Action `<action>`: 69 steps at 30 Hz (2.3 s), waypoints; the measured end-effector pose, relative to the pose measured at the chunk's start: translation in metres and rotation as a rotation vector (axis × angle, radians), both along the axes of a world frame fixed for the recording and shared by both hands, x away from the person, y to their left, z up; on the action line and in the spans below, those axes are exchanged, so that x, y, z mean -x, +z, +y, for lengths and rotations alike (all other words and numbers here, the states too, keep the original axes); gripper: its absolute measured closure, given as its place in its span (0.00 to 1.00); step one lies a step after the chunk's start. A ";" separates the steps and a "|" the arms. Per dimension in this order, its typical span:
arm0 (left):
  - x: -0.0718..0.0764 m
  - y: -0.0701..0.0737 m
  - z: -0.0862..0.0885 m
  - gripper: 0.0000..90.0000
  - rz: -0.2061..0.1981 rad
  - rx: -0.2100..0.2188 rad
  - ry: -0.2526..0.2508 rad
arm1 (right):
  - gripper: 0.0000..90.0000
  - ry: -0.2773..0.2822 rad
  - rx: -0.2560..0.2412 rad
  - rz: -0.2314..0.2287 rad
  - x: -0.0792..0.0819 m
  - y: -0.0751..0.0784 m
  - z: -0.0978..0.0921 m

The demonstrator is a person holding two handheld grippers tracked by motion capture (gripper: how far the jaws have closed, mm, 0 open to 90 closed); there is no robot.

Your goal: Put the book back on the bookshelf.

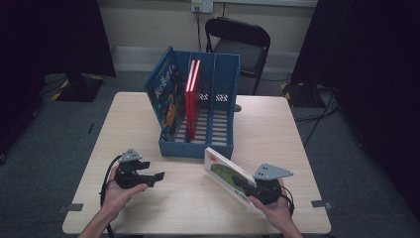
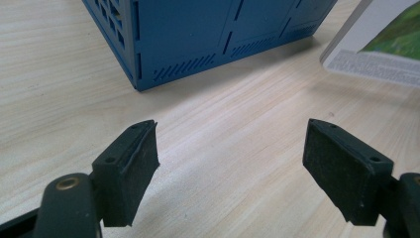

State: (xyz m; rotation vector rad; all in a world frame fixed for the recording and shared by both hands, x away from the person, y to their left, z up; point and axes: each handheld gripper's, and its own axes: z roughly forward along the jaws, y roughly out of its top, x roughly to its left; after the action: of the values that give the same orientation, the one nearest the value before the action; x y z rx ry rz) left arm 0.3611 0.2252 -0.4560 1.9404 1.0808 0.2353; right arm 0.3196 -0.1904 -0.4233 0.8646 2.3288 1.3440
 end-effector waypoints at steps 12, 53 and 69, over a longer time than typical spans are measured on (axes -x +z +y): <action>-0.001 0.000 0.002 0.21 0.006 0.003 0.013 | 0.85 -0.005 -0.050 -0.020 0.003 0.021 -0.002; -0.001 -0.002 0.002 0.17 0.007 -0.031 0.018 | 0.85 -0.191 -0.107 -0.104 -0.048 0.084 0.016; -0.001 -0.002 0.002 0.18 0.002 -0.026 0.019 | 0.85 -0.312 -0.053 -0.132 -0.070 0.085 0.032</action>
State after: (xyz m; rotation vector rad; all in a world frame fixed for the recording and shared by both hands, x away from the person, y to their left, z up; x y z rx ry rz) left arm 0.3619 0.2269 -0.4576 1.9544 1.1029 0.2590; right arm 0.3899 -0.1579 -0.3385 1.0690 1.9700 1.2907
